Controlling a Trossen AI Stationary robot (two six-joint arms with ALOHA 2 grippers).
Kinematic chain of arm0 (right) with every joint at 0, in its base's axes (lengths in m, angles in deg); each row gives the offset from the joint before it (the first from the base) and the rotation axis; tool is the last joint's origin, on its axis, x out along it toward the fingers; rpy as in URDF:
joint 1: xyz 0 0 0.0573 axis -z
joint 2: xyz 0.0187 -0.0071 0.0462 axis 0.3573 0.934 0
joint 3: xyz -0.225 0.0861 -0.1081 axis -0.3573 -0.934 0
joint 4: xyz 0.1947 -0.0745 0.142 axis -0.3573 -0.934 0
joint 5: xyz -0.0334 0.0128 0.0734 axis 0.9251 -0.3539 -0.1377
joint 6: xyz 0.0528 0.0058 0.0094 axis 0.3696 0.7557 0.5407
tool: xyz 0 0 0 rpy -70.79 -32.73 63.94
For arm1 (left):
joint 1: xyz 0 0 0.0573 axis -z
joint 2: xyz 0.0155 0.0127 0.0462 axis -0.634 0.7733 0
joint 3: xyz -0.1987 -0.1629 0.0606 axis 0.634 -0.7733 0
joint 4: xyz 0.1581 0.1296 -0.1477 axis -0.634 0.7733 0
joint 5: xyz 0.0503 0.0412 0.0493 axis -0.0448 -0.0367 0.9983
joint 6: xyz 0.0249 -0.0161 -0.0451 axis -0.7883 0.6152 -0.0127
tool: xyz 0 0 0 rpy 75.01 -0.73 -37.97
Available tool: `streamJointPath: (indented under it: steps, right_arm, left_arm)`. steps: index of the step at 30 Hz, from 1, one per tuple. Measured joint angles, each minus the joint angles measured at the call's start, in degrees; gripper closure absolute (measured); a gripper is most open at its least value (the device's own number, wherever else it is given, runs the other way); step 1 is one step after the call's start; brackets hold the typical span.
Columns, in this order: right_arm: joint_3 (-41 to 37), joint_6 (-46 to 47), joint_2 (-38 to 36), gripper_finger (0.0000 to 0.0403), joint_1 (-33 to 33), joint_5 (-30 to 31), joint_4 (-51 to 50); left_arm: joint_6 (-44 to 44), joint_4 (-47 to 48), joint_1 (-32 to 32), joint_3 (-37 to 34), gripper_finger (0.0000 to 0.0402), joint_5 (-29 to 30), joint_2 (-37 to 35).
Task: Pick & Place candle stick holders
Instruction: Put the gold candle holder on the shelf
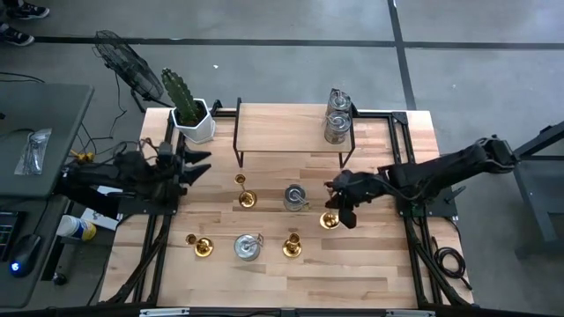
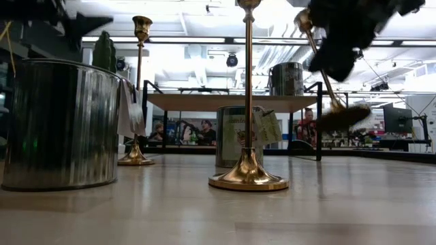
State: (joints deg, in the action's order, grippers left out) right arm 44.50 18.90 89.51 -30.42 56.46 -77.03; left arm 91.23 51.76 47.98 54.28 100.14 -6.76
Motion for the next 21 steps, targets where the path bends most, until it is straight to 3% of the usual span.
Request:
streamJointPath:
  steps: [9,15,21]
  right_arm:
    - [8.92,-3.43,-0.02,0.0395,4.0,-2.73,-2.07]
    - [13.77,-6.76,-0.02,0.0395,5.87,-2.85,-2.39]
    - [14.73,-8.03,-0.04,0.0396,6.46,-2.75,-2.81]
  left_arm:
    - [-7.7,0.11,0.0,15.78,0.0156,1.02,18.61]
    - [-7.7,0.02,-0.01,26.97,0.0156,5.14,33.19]
    - [-7.67,-0.17,-0.01,37.73,0.0156,4.26,47.8]
